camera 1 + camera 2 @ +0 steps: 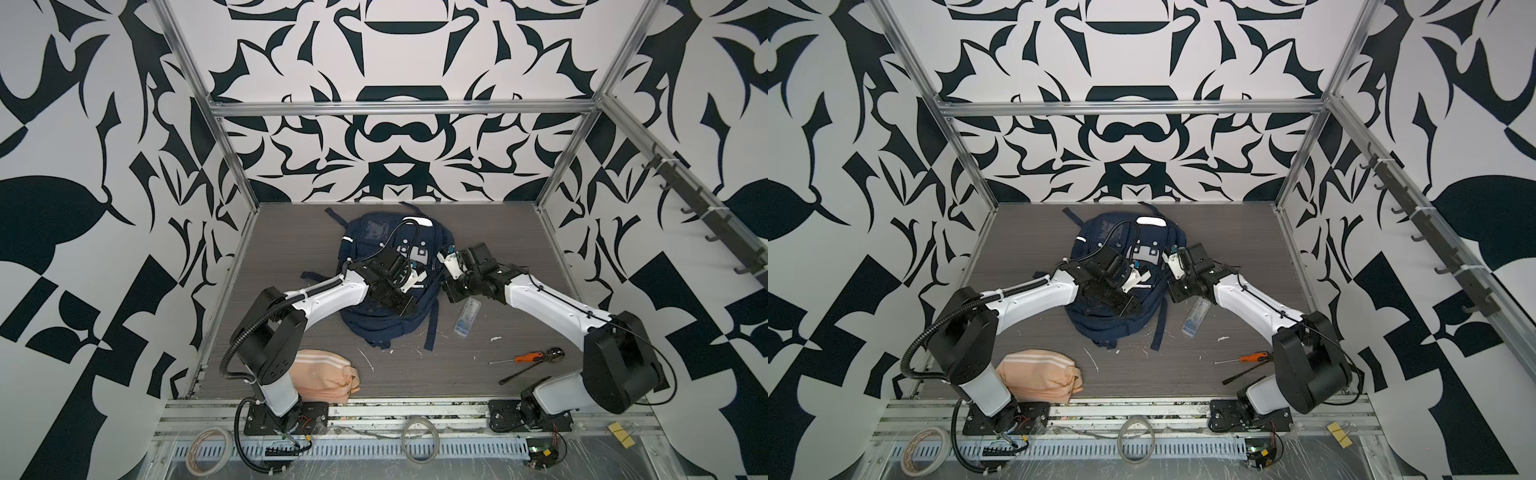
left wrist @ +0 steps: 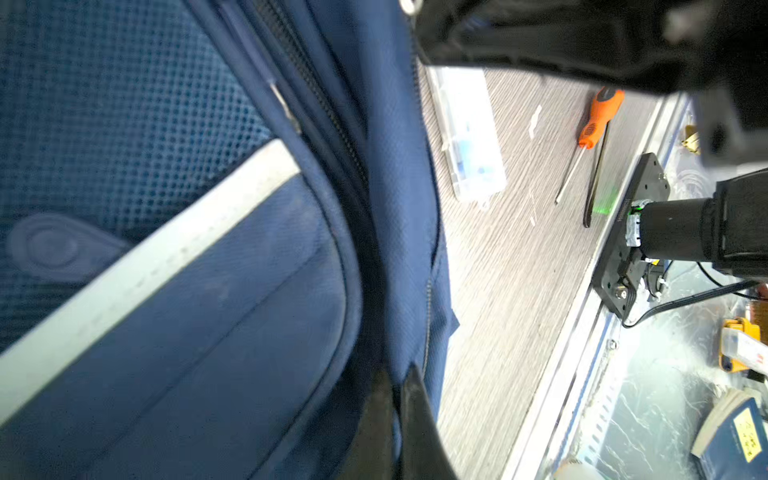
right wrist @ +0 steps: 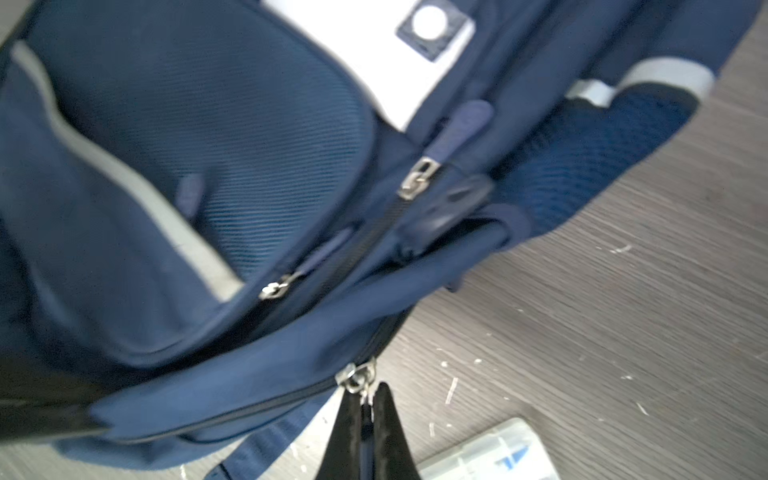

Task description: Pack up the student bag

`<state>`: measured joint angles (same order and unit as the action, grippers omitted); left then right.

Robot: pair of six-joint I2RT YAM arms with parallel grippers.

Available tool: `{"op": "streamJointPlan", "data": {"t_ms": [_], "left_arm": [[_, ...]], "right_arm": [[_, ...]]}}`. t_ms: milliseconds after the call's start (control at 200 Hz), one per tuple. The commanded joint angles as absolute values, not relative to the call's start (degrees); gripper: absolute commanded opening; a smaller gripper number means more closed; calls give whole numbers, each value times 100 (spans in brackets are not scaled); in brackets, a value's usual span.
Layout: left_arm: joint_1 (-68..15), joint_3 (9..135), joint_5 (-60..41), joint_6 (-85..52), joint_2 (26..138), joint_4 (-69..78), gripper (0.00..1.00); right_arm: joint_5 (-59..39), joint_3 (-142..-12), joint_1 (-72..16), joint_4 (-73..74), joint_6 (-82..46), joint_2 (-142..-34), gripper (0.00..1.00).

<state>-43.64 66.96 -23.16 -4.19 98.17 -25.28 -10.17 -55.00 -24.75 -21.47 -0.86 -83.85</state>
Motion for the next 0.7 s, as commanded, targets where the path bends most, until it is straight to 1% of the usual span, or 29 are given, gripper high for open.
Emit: {"op": "streamJointPlan", "data": {"t_ms": [0,225,310,375,385,395,400,410,425,450,470,505,555,570,610,695], "left_arm": [[-4354,6537,-2363,-255,9659,-3085,0],[-4359,6768,-2398,-297,9755,-3136,0],[-4362,6917,-2513,-313,9830,-3202,0],[-4357,7039,-2683,-339,9885,-3308,0],[-4359,7053,-2710,-340,9887,-3316,0],[-4359,7063,-2736,-344,9888,-3330,0],[-4364,7069,-2752,-348,9888,-3330,1],[-4360,7074,-2776,-359,9879,-3344,3],[-4360,7082,-2819,-375,9870,-3348,8],[-4359,7085,-2861,-406,9850,-3357,15],[-4359,7084,-2890,-444,9824,-3360,22],[-4351,7068,-2948,-530,9758,-3368,32],[-4339,7041,-3010,-692,9606,-3358,42],[-4329,7030,-3026,-747,9560,-3351,50],[-4259,7001,-3120,-935,9435,-3327,60],[-4017,6945,-3446,-1305,9208,-3241,76]], "right_arm": [[-844,-6031,-2285,-1754,258,-8403,0],[-1374,-6003,-2276,-1668,825,-8435,0],[-1588,-5950,-2276,-1852,888,-8194,24],[-1564,-5811,-2264,-1873,826,-7838,40],[-1549,-5756,-2250,-1868,804,-7742,46],[-1548,-5739,-2250,-1861,798,-7712,48],[-1547,-5713,-2239,-1863,782,-7654,51],[-1547,-5700,-2231,-1863,769,-7624,52],[-1566,-5645,-2195,-1862,738,-7513,57],[-1586,-5599,-2147,-1871,694,-7393,62],[-1586,-5582,-2111,-1895,664,-7318,64],[-1599,-5614,-2052,-1983,651,-7259,66],[-1680,-5764,-2001,-2138,708,-7333,68],[-1732,-5829,-1996,-2190,738,-7388,68],[-1879,-6038,-1991,-2301,833,-7585,69],[-2135,-6473,-1991,-2356,930,-8176,71]]}}
